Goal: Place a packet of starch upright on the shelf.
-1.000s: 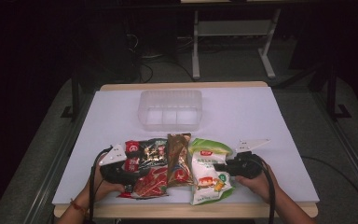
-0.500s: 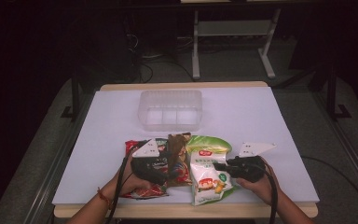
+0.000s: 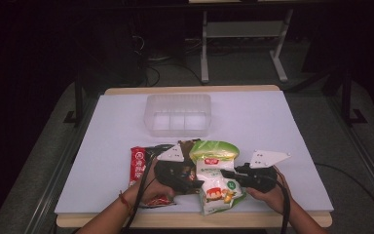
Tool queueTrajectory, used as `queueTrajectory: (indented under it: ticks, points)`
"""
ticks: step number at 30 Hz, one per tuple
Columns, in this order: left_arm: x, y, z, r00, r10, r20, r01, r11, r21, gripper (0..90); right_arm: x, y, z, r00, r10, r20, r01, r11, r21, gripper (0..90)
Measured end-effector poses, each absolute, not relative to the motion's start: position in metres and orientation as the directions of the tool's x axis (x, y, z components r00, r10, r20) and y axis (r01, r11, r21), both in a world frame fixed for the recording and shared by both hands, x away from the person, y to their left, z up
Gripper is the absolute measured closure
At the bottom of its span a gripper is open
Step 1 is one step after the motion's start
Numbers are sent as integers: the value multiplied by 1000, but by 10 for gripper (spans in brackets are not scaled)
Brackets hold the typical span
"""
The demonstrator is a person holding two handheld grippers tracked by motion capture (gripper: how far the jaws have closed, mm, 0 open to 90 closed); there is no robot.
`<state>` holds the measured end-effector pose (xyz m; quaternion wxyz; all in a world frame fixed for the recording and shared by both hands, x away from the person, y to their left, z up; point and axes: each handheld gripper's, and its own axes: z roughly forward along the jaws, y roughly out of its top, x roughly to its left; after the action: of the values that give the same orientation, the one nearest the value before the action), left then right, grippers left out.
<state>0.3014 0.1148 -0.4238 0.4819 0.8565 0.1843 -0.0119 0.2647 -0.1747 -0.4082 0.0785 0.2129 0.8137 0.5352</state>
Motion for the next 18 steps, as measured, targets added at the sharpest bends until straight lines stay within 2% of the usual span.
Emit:
queueTrajectory:
  ticks: [13, 15, 18]
  points:
    - [300, 109, -421, 941, 278, -195, 307, -449, 839, 173, 263, -166, -403, -916, 396, 65, 210, 334, 919, 837]
    - [301, 110, -421, 938, 274, -214, 319, -432, 844, 229, 262, -167, -402, -919, 388, 64, 204, 332, 921, 836]
    - [303, 111, -420, 937, 269, -224, 324, -426, 845, 258, 262, -166, -402, -921, 384, 60, 200, 336, 920, 836]
